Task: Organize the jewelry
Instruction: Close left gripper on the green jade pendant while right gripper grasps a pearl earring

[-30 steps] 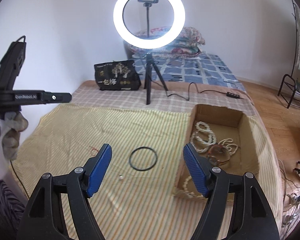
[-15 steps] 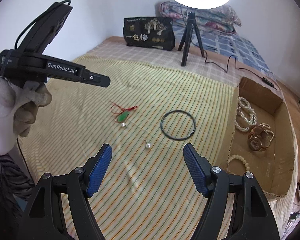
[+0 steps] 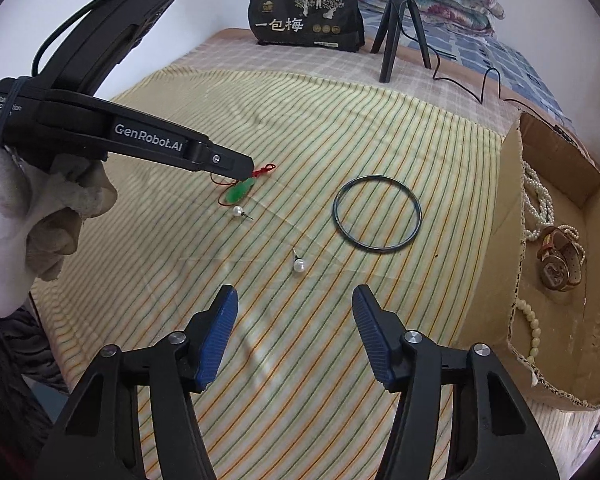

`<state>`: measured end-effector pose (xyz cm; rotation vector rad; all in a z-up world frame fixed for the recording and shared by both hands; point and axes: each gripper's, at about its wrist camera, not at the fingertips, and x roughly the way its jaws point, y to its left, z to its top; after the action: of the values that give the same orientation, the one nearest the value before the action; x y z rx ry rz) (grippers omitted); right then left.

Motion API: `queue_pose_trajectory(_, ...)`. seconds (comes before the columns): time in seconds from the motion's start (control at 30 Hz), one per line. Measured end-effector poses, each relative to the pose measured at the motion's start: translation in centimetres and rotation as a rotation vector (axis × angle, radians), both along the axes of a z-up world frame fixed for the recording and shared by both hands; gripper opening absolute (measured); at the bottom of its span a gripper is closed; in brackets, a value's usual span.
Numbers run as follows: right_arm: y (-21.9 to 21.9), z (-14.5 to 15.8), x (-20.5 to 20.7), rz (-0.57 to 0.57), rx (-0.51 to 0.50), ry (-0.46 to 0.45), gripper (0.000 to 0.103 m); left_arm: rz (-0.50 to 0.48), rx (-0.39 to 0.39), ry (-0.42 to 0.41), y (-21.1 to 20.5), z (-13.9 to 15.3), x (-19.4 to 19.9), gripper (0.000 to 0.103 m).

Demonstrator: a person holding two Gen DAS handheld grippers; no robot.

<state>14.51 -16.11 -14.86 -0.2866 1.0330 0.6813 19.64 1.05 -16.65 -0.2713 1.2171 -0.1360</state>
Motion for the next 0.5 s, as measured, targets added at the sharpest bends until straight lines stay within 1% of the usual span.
queue_pose_trajectory(0.1,0.3,-0.4,0.2,0.007,-0.002,0.012,0.043,-0.001,-0.003,0.009,-0.1,-0.4,0.2,0.028)
queue_pose_trajectory(0.27,0.5,-0.9,0.9,0.001,0.000,0.023,0.040,-0.003,-0.008,0.022,-0.1,-0.9,0.3,0.028)
queue_pose_trajectory(0.33,0.6,-1.1,1.1,-0.001,0.002,0.028,0.034,-0.008,-0.008,0.026,-0.2,-1.0,0.4,0.028)
queue_pose_trajectory(0.5,1.3,-1.5,1.4,0.005,-0.002,0.033,0.034,-0.002,-0.009,0.034,-0.3,-1.4,0.8,0.028)
